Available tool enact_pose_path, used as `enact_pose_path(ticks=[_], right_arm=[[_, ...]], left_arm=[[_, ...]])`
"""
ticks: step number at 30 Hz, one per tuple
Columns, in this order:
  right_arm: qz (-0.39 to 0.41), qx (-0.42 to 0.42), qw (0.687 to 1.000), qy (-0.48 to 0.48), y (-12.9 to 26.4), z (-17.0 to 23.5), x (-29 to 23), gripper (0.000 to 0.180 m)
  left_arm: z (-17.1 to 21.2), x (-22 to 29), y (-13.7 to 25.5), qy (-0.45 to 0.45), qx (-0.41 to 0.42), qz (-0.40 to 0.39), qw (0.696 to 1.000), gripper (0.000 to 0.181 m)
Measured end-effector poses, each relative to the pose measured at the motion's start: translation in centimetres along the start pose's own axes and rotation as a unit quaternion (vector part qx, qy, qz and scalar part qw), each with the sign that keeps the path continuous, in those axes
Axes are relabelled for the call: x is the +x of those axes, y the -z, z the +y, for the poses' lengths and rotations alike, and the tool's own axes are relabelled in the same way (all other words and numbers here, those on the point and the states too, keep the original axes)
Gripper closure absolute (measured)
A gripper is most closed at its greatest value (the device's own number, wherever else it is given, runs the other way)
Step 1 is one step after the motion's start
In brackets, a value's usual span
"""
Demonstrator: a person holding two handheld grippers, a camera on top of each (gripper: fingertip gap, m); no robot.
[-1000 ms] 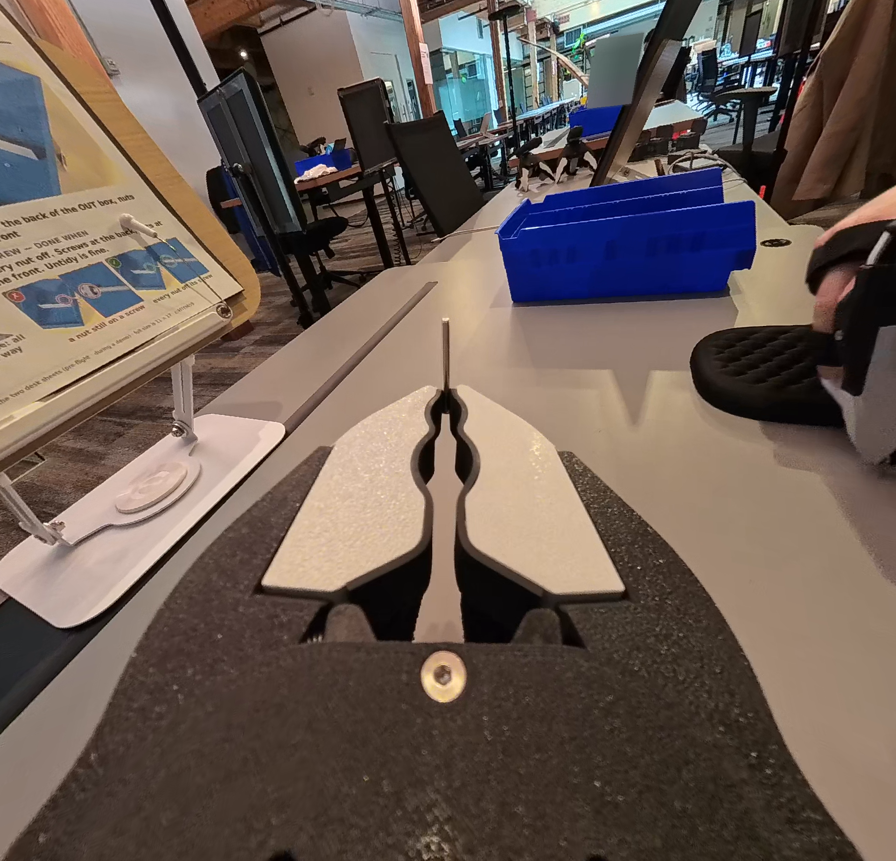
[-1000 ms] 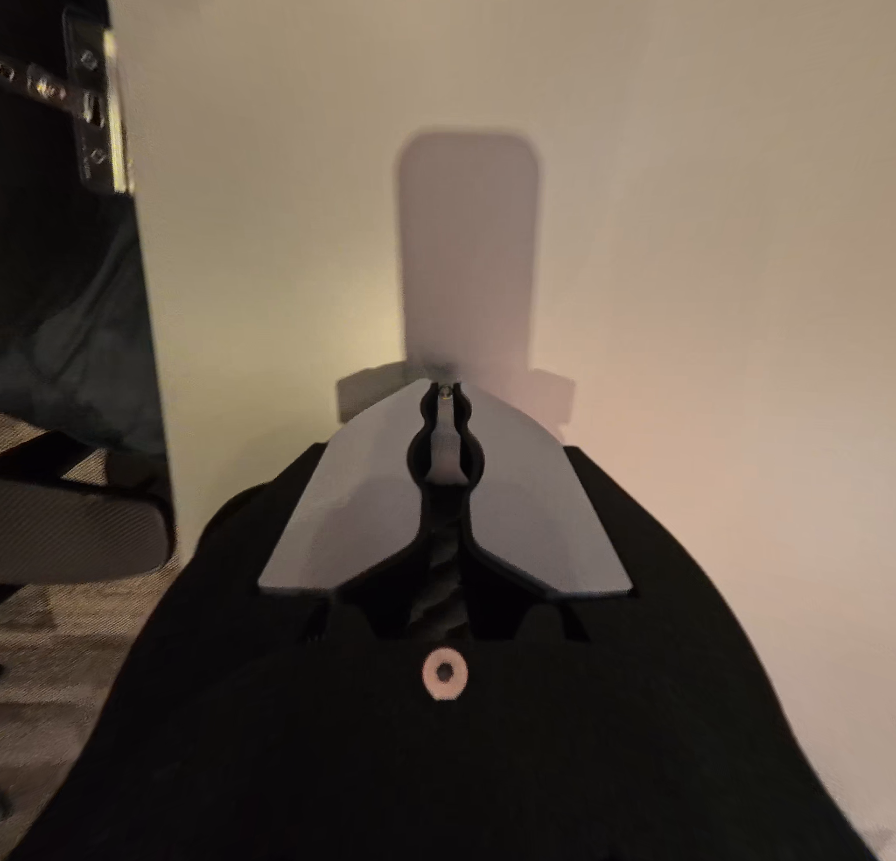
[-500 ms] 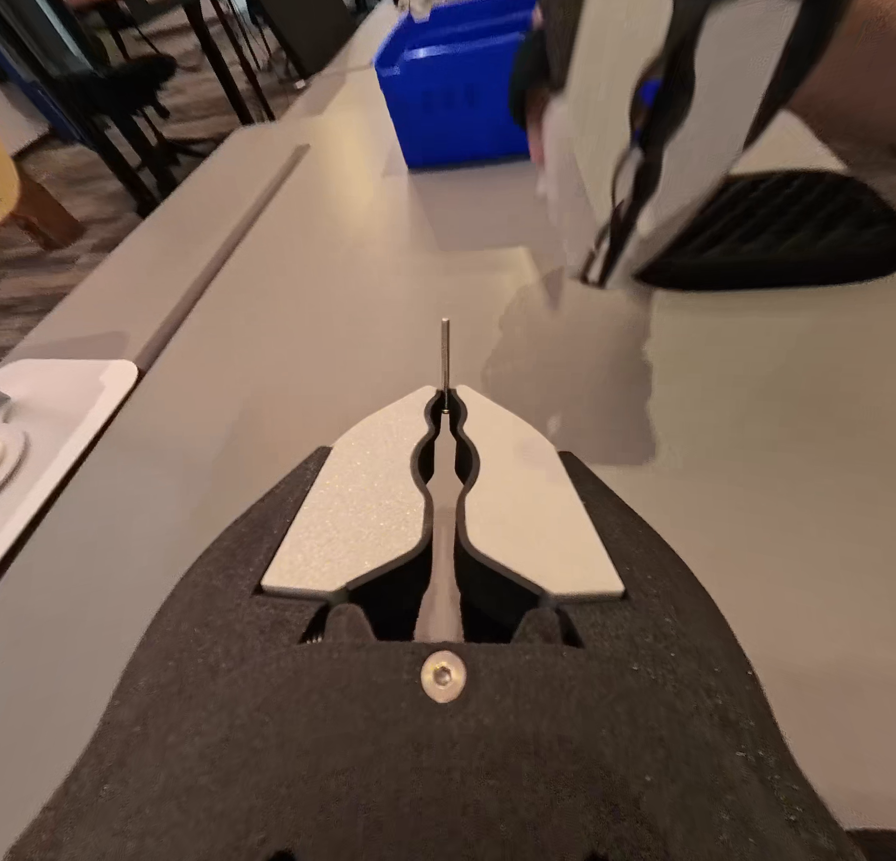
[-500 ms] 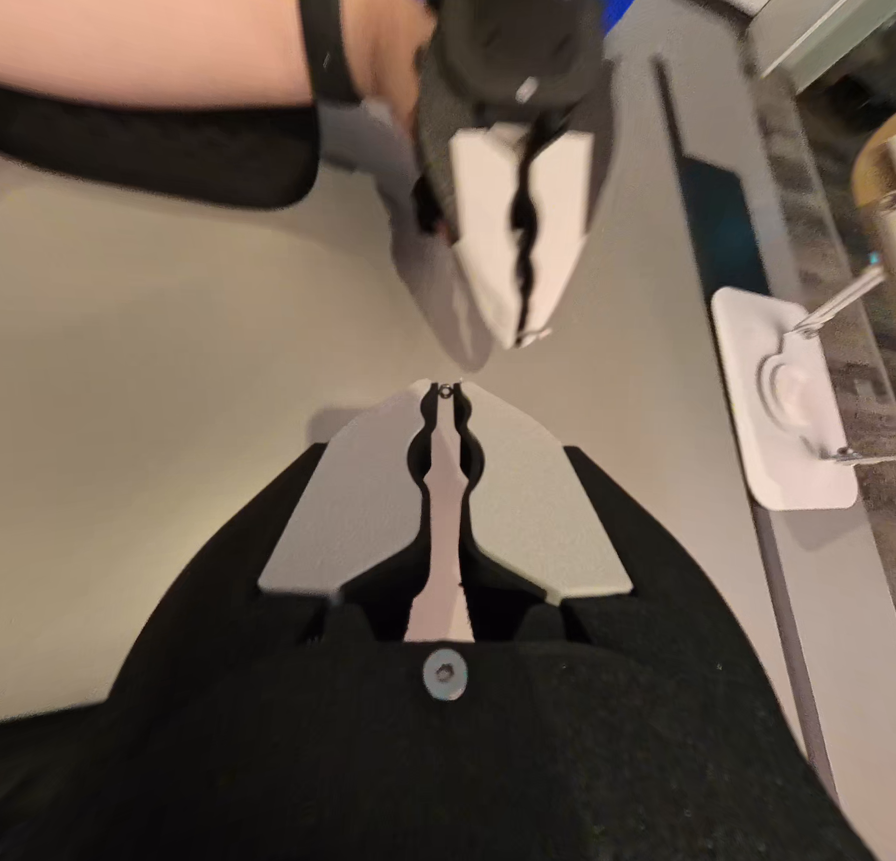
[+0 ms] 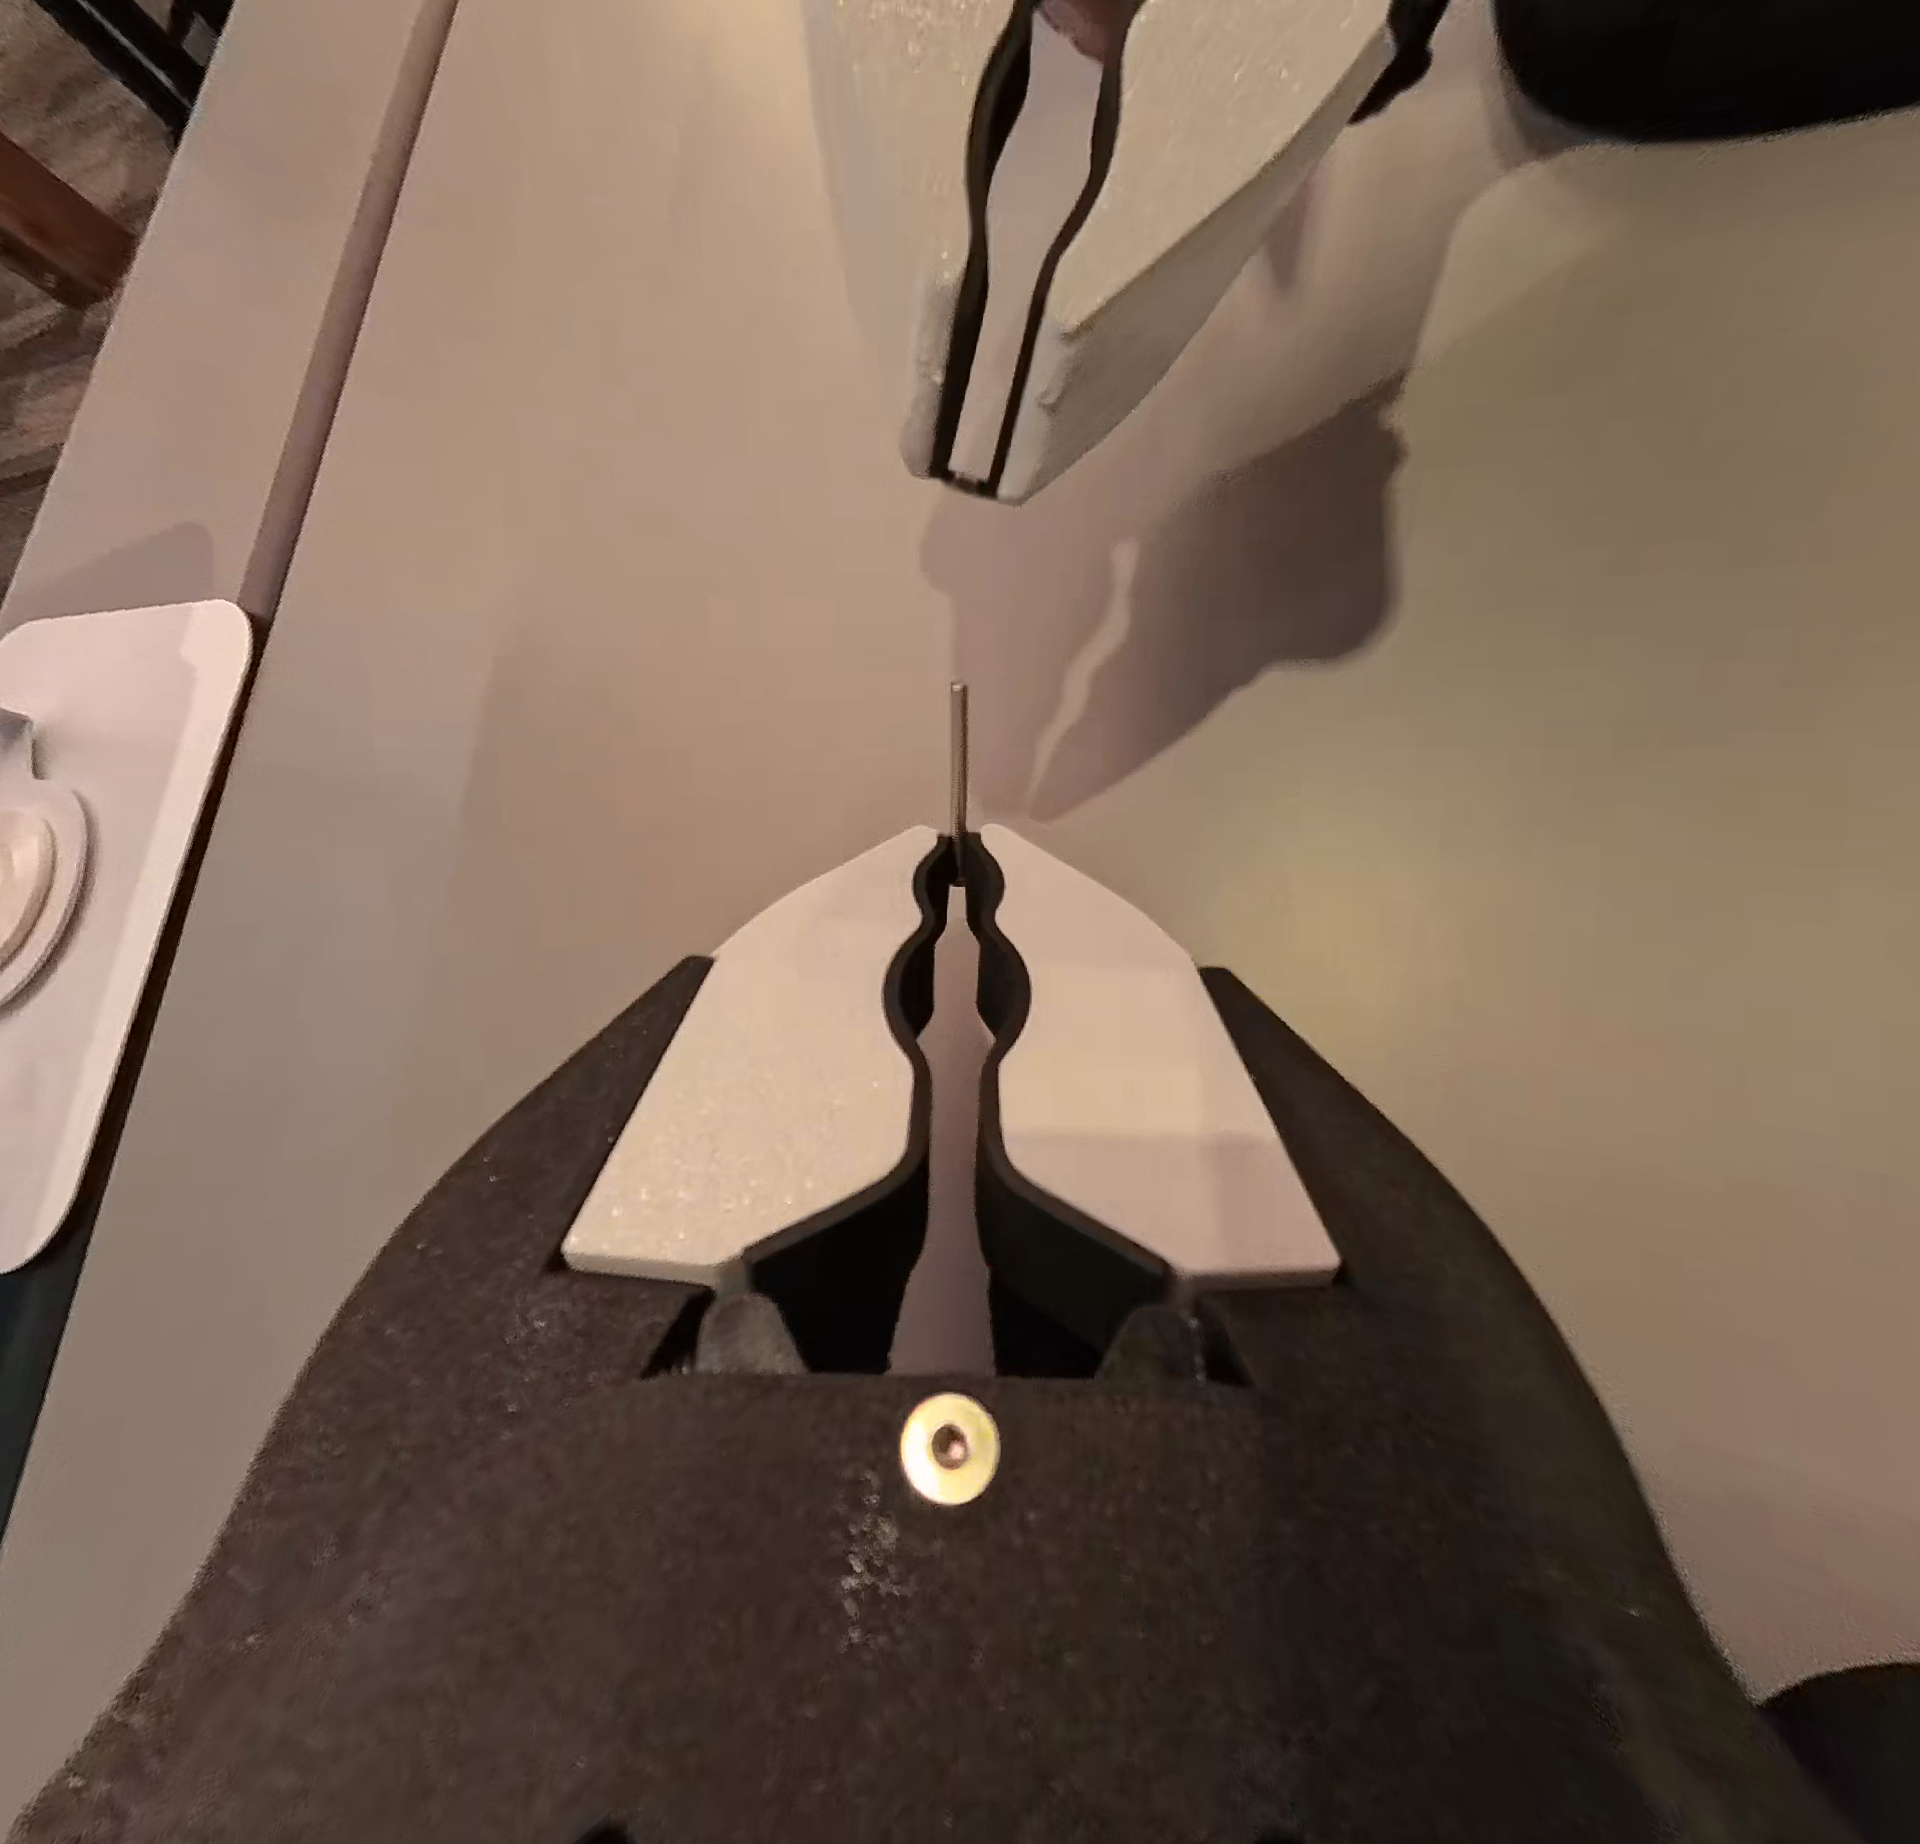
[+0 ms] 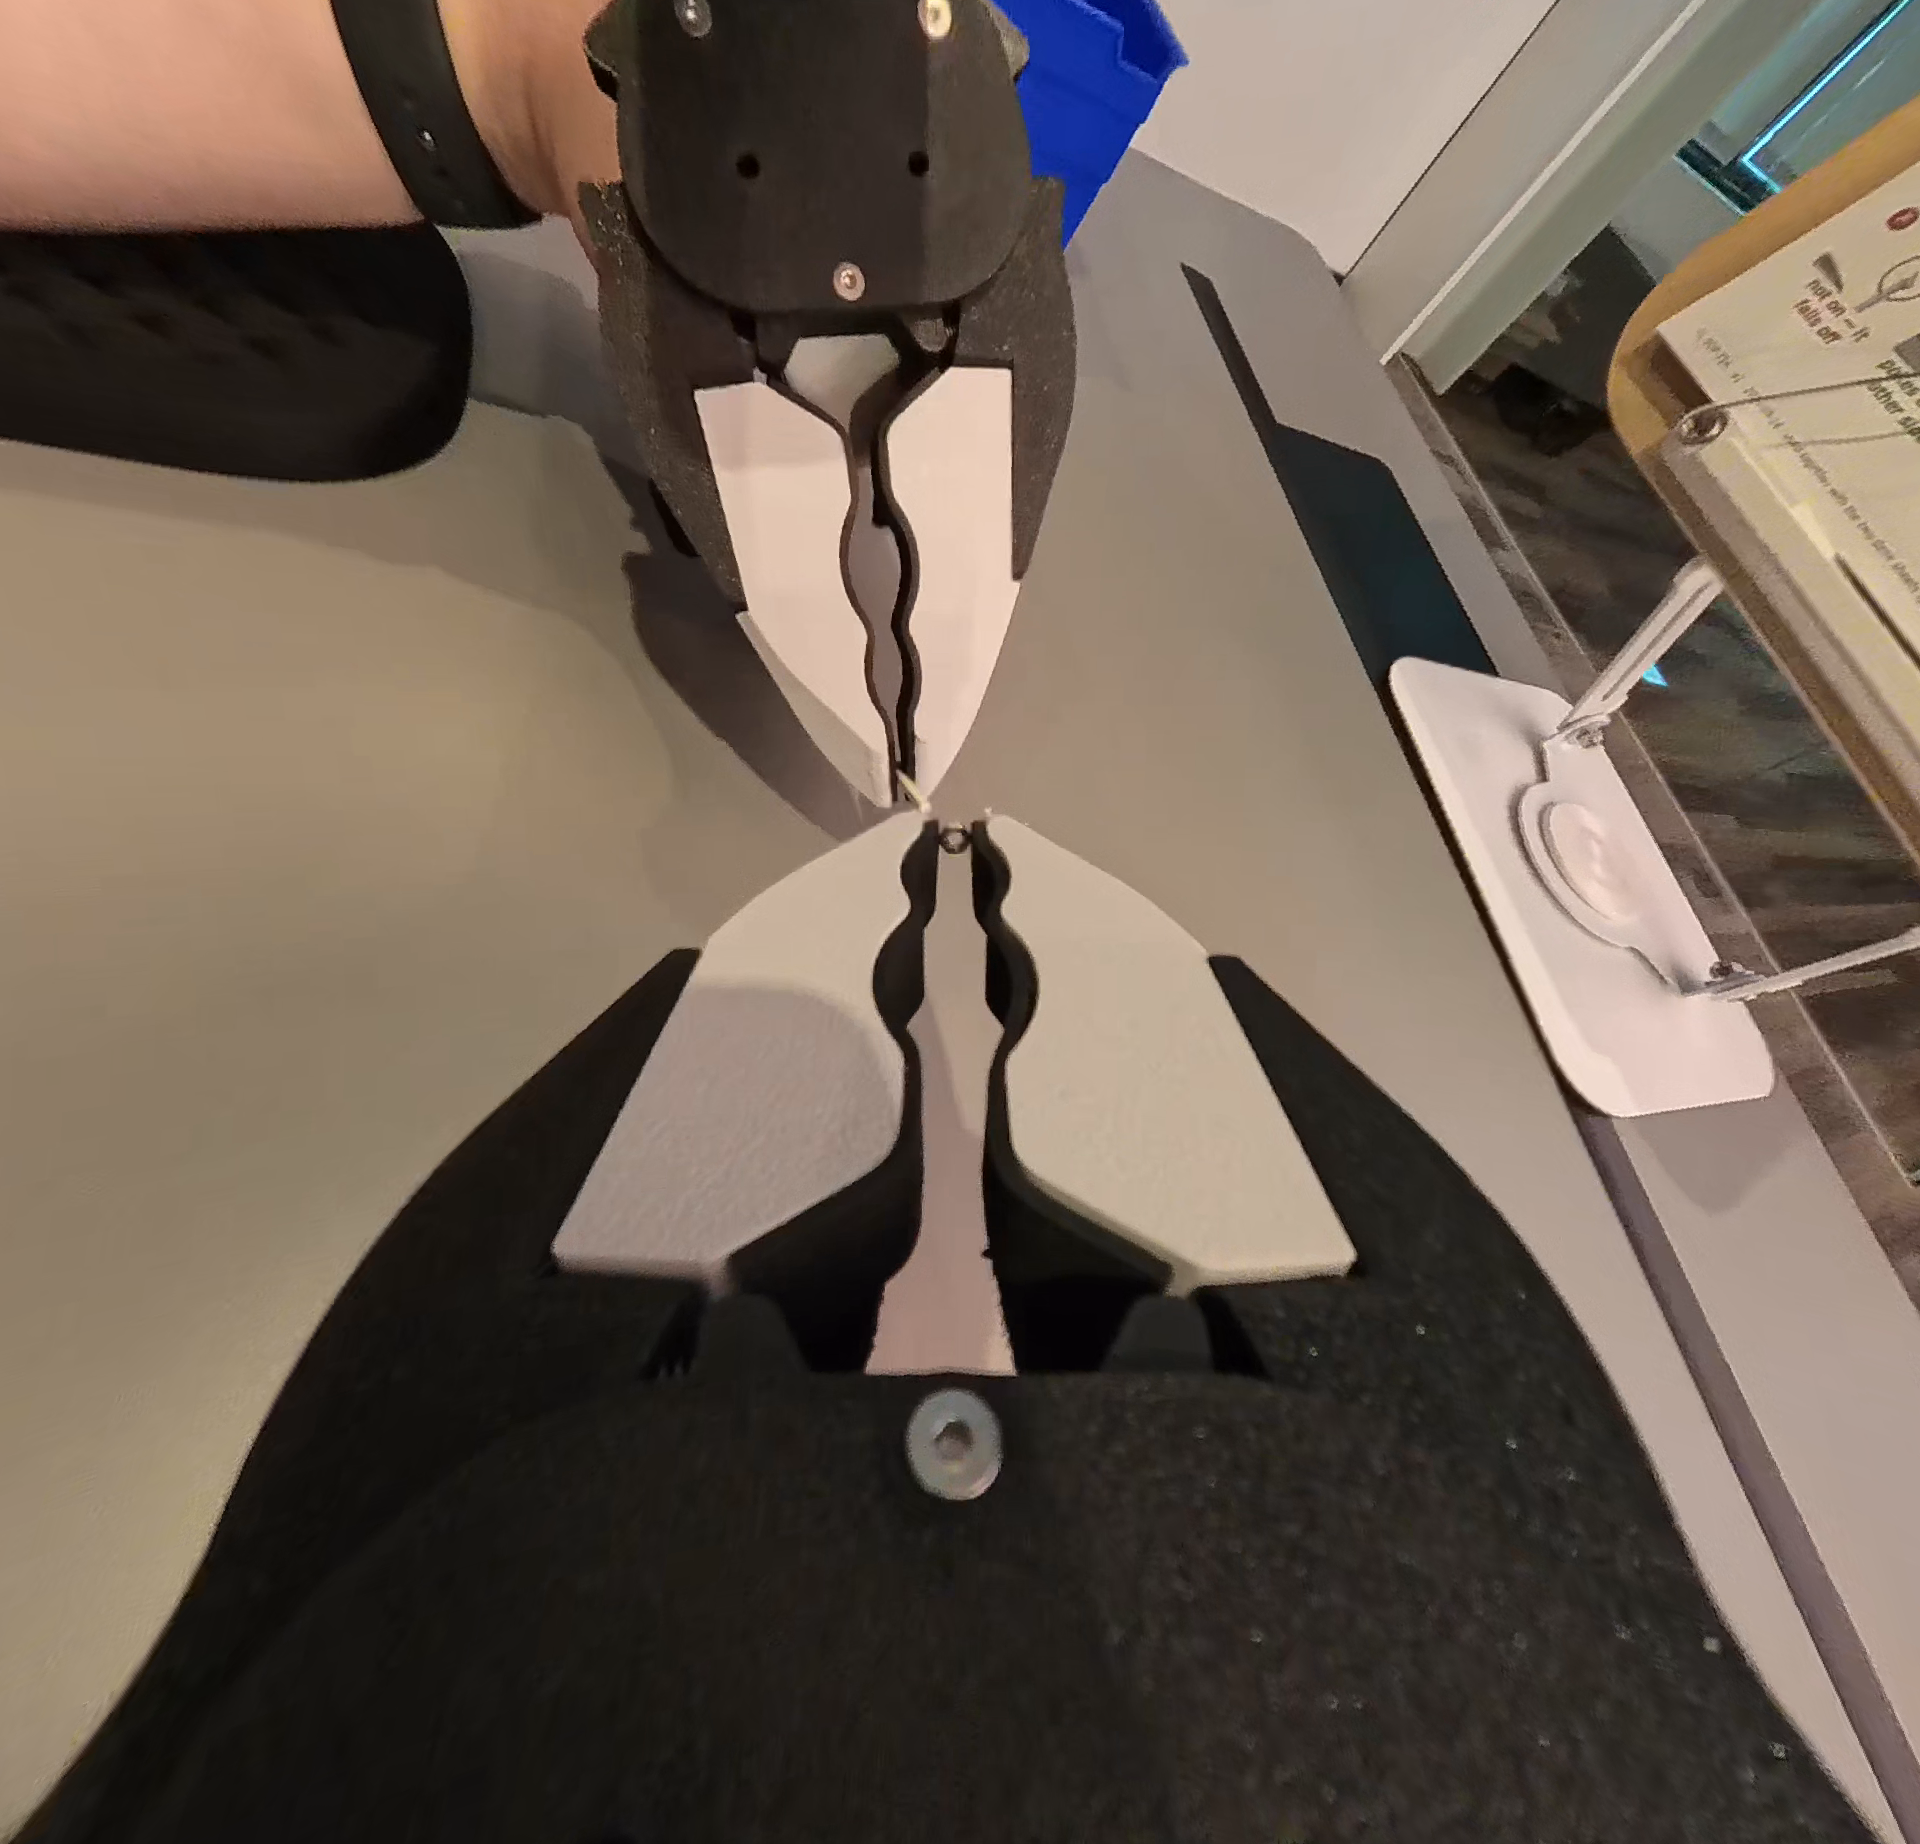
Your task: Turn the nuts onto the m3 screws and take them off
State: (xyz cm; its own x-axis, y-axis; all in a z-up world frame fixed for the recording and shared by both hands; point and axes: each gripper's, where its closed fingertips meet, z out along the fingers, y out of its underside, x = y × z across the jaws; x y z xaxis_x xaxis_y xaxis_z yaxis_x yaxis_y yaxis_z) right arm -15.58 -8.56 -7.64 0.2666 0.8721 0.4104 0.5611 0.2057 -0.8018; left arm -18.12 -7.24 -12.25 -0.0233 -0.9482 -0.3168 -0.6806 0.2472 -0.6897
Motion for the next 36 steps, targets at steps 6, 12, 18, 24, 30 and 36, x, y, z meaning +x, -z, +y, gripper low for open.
enact_pose_path(ticks=[6,12,18,24,30,36], right_arm=[[-0.004,-0.03,0.999,0.022,-1.2,1.7,-0.9,0.174],[-0.014,-0.028,0.999,0.025,-1.5,1.4,-1.5,0.174],[-0.013,-0.034,0.999,0.033,-1.7,1.7,-1.6,0.174],[-0.013,-0.038,0.999,0.031,-1.7,1.9,-1.6,0.174],[-0.012,-0.038,0.999,0.033,-1.8,2.0,-1.6,0.174],[-0.007,-0.061,0.996,0.072,-1.8,2.2,-1.9,0.174]], left_arm=[[0.2,0.7,-0.7,-0.028,-0.03,0.003,0.999,0.179],[0.1,0.7,-0.7,-0.031,-0.028,0.001,0.999,0.179],[-0.1,1.0,-0.9,-0.034,-0.027,0.006,0.999,0.179],[-0.3,1.0,-0.9,-0.034,-0.022,0.007,0.999,0.179],[-0.2,1.1,-0.9,-0.036,-0.025,0.007,0.999,0.179],[-0.1,1.3,-1.1,-0.048,-0.04,0.007,0.998,0.179]])
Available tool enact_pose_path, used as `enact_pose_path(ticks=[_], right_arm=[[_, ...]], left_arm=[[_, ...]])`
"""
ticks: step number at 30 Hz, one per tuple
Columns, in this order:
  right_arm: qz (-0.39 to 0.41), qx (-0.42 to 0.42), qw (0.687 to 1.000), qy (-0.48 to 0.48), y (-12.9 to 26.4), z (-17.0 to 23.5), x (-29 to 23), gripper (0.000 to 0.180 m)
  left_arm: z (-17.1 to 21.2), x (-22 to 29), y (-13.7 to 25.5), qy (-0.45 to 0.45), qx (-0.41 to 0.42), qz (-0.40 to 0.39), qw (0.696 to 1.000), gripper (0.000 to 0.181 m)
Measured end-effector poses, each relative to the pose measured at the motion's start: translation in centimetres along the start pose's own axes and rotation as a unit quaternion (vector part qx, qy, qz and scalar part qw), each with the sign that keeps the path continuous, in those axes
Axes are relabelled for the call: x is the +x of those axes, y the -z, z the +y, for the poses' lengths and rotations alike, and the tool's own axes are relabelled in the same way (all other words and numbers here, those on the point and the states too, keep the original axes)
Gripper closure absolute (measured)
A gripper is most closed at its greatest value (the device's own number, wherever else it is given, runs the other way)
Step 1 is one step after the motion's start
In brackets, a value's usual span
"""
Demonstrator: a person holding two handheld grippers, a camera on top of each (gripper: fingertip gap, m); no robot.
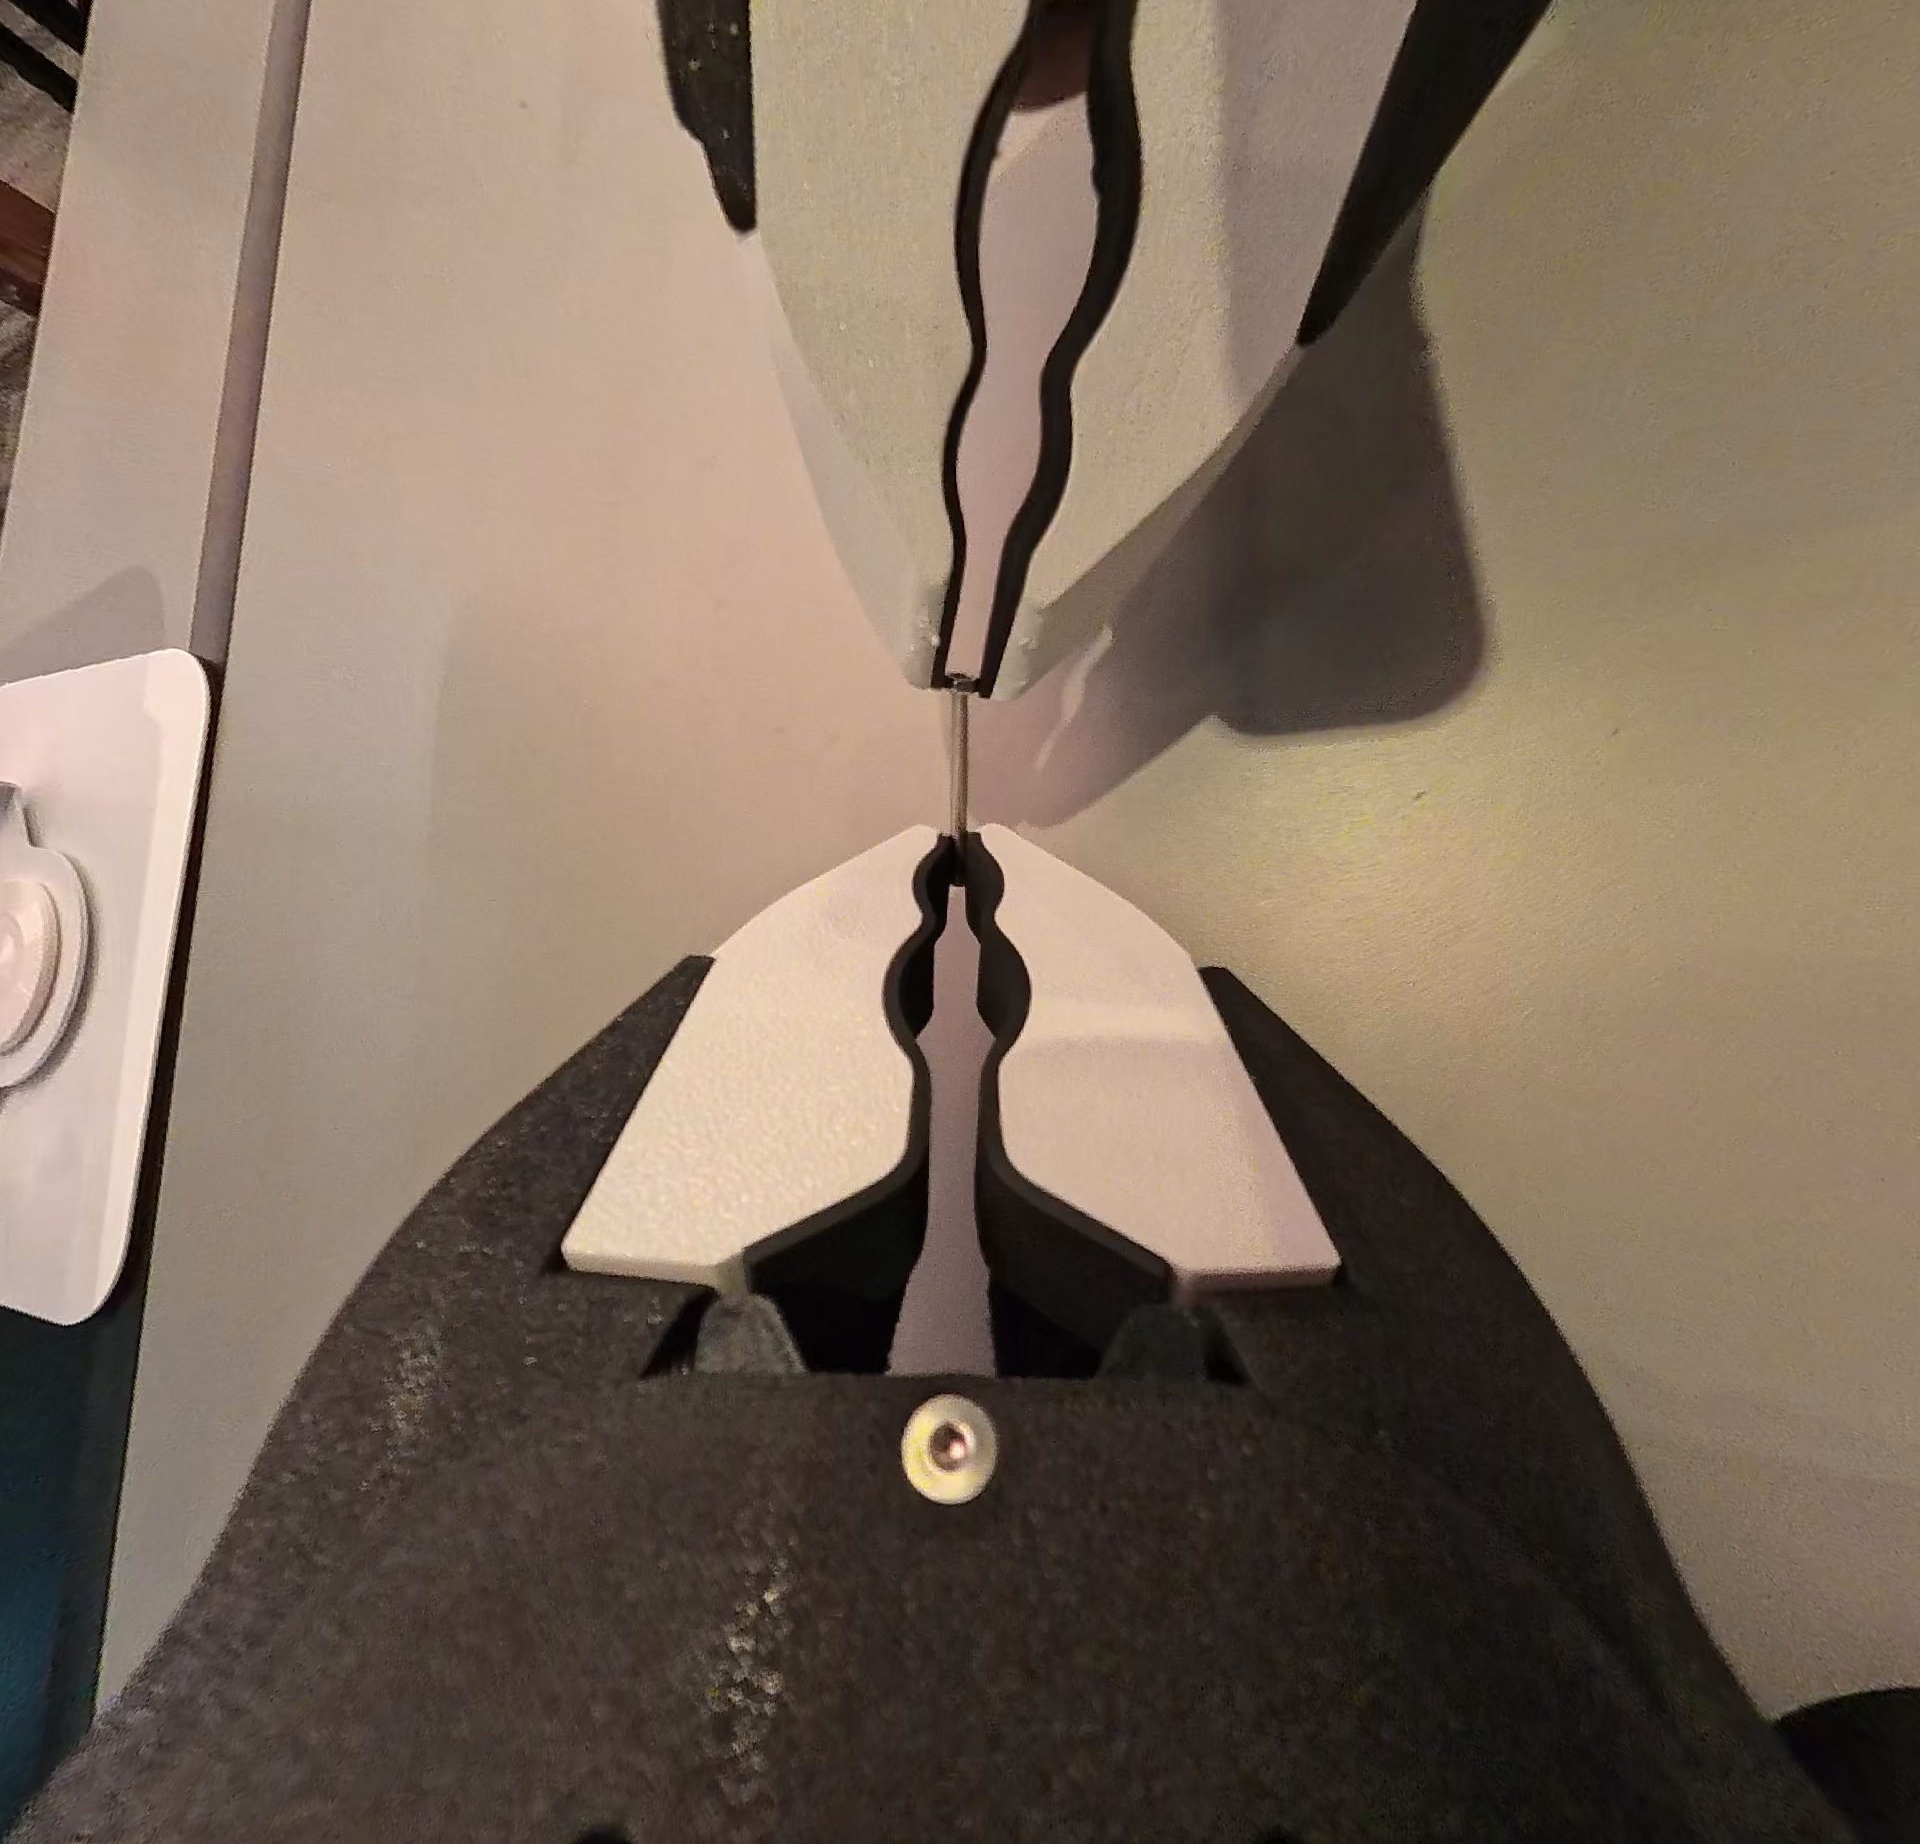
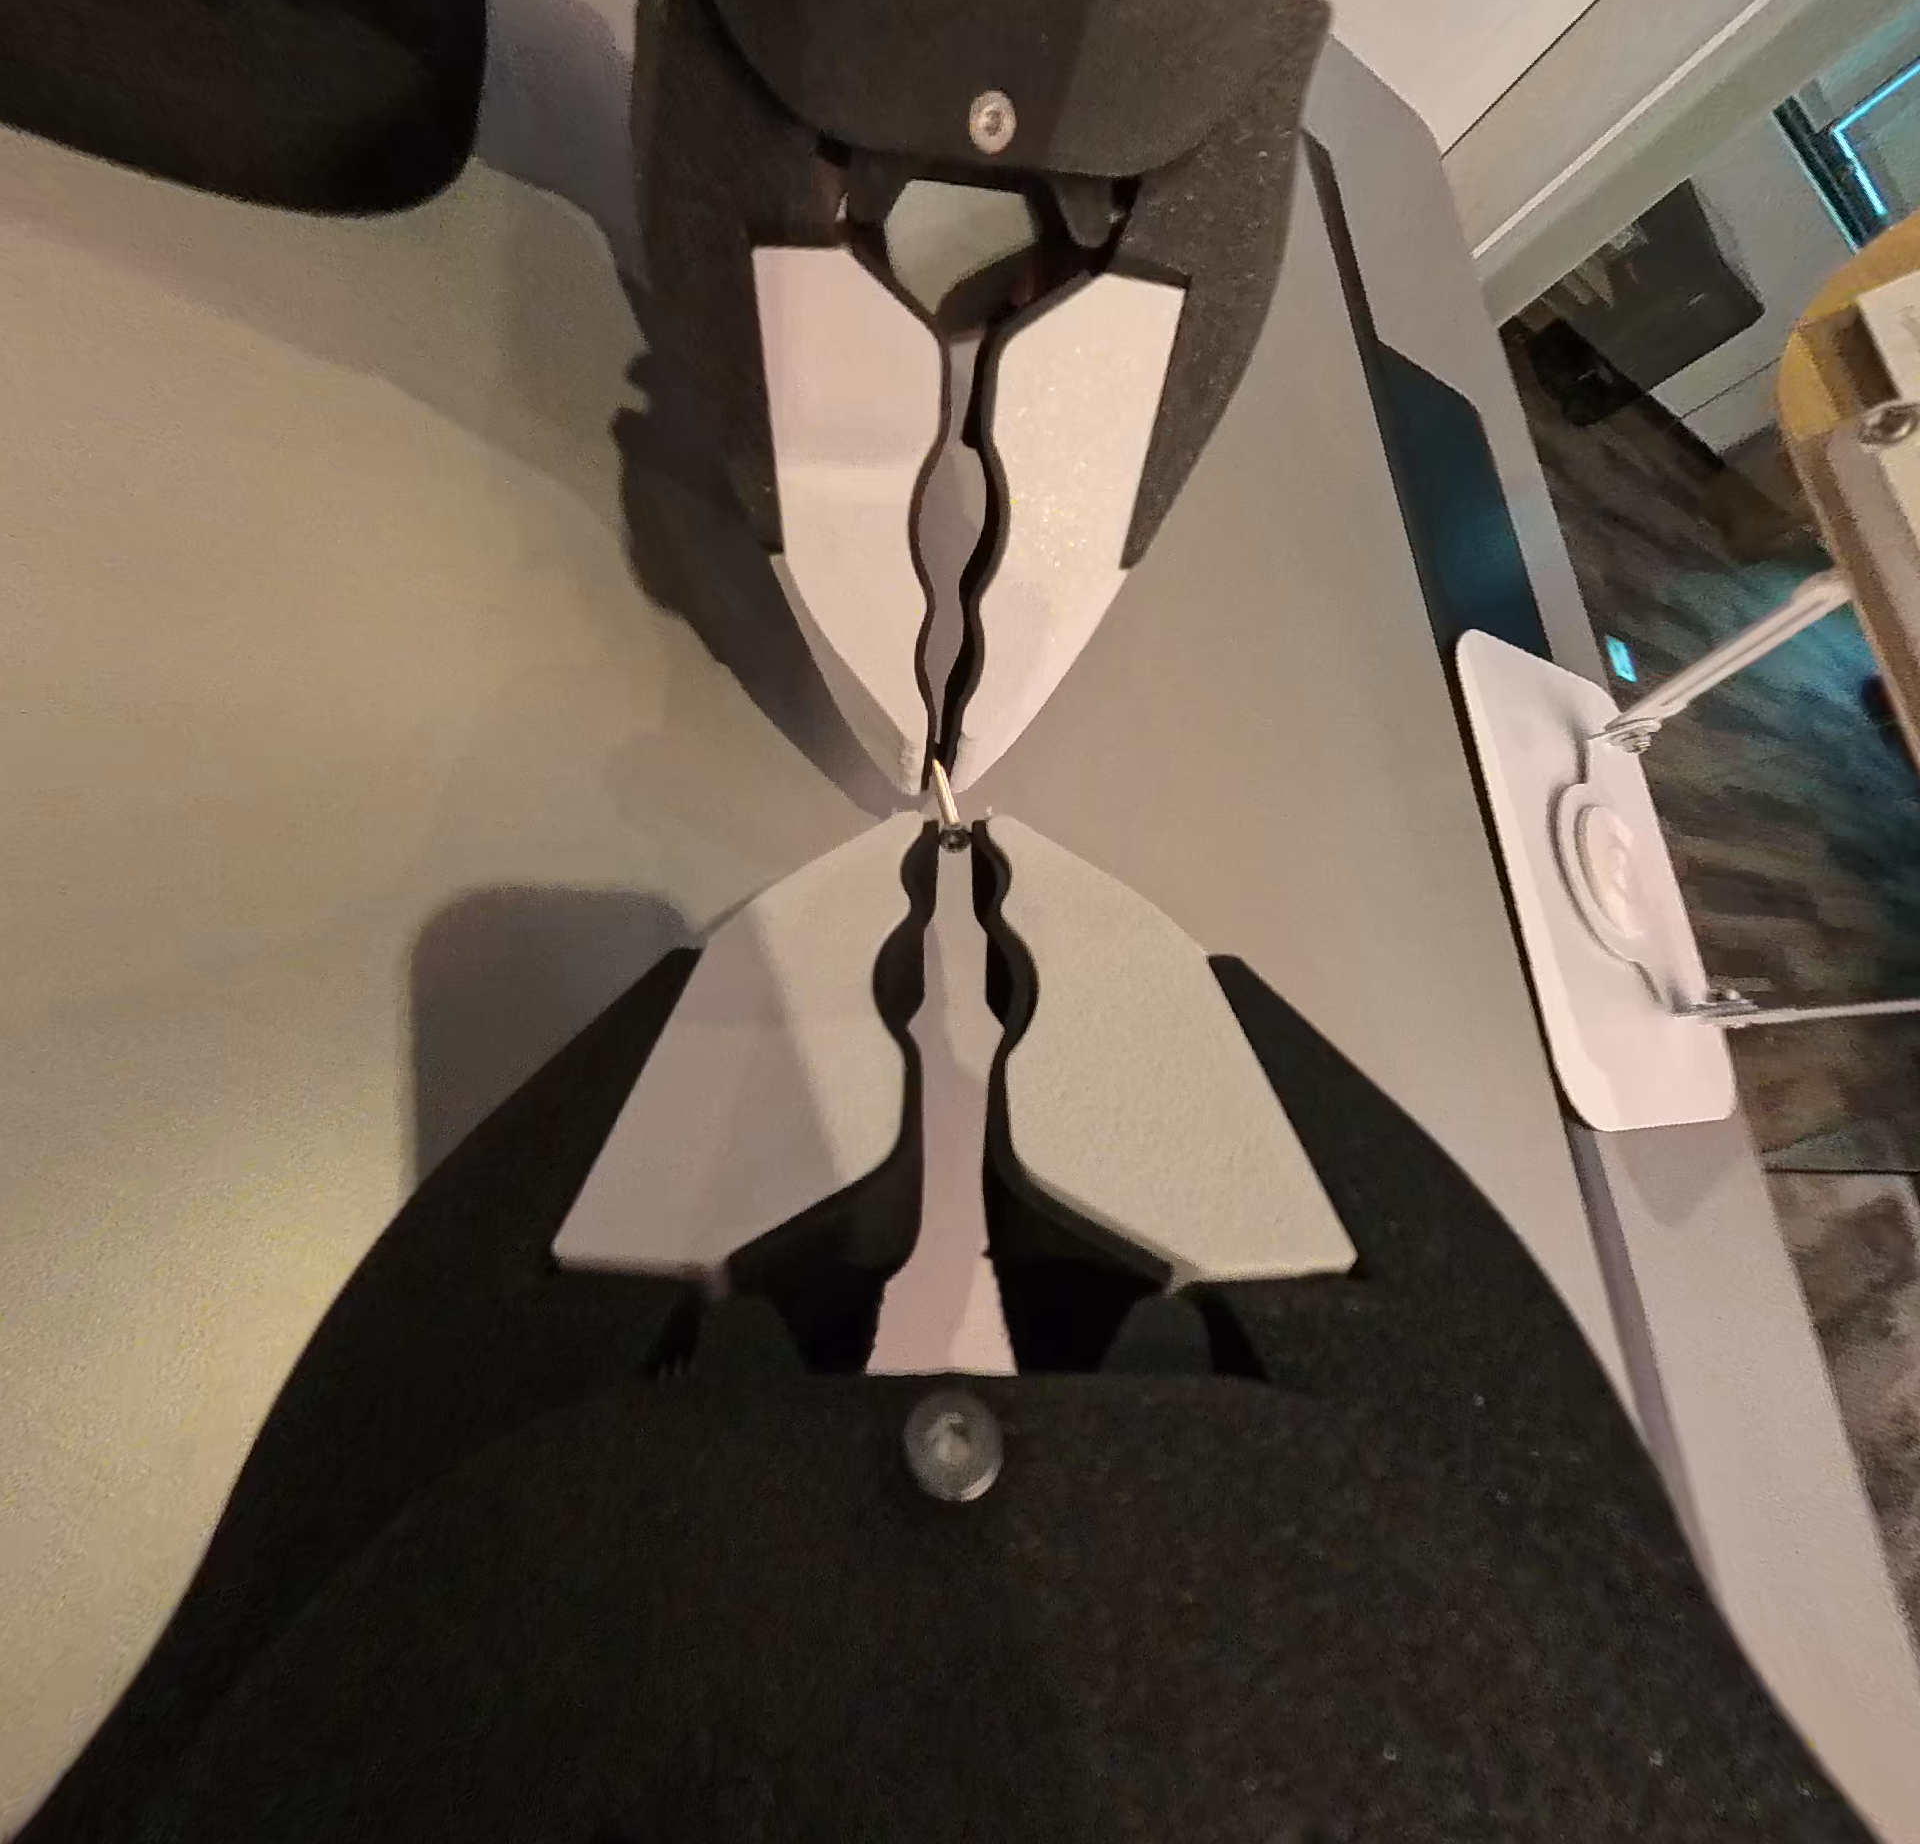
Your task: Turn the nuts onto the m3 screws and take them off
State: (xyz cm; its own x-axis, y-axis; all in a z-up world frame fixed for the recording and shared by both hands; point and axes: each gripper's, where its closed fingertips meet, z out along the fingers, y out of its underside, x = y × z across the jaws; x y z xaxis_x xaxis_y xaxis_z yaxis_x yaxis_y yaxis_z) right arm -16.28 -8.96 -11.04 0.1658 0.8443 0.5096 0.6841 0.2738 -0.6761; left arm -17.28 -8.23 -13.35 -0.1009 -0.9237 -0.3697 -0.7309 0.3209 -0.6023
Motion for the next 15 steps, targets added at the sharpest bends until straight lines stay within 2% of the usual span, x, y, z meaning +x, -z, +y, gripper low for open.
enact_pose_path(ticks=[11,15], right_arm=[[0.01,-0.05,0.995,0.081,-0.1,0.47,-0.64,0.174],[0.001,-0.032,0.999,0.012,-0.41,0.44,-0.42,0.174]], left_arm=[[0.23,0.51,-0.34,-0.021,-0.027,0.004,0.999,0.179],[0.47,0.21,-0.3,-0.022,-0.031,-0.005,0.999,0.179]])
